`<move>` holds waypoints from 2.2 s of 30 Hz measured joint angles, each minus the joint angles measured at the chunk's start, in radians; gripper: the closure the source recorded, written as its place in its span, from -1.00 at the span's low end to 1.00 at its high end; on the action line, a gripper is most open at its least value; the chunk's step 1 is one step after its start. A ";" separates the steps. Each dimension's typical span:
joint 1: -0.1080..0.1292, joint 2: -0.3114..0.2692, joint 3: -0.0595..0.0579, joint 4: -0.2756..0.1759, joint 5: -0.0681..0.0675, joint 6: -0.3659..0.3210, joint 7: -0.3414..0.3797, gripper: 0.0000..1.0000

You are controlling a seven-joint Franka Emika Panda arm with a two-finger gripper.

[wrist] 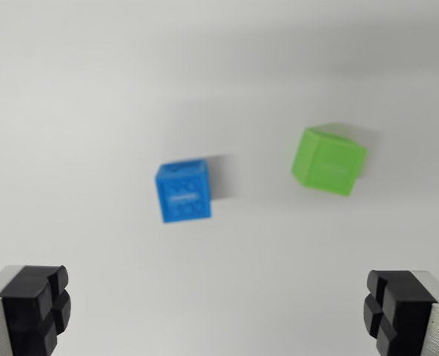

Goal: Stack cube

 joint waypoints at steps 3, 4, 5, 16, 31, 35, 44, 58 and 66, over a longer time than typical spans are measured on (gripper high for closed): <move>0.000 0.000 0.000 0.000 0.000 0.000 0.000 -1.00; 0.000 0.000 0.000 0.000 0.000 0.000 0.000 -1.00; 0.000 0.000 0.000 0.000 0.000 0.000 0.000 -1.00; 0.000 0.000 0.000 -0.002 0.000 0.001 0.000 -1.00; -0.006 0.006 -0.009 -0.032 0.001 0.035 -0.001 -1.00; -0.010 0.008 -0.012 -0.048 0.002 0.054 -0.001 -1.00; -0.022 0.019 -0.021 -0.083 0.008 0.101 -0.004 -1.00; -0.049 0.052 -0.037 -0.147 0.023 0.196 -0.015 -1.00; -0.068 0.081 -0.046 -0.181 0.035 0.258 -0.025 -1.00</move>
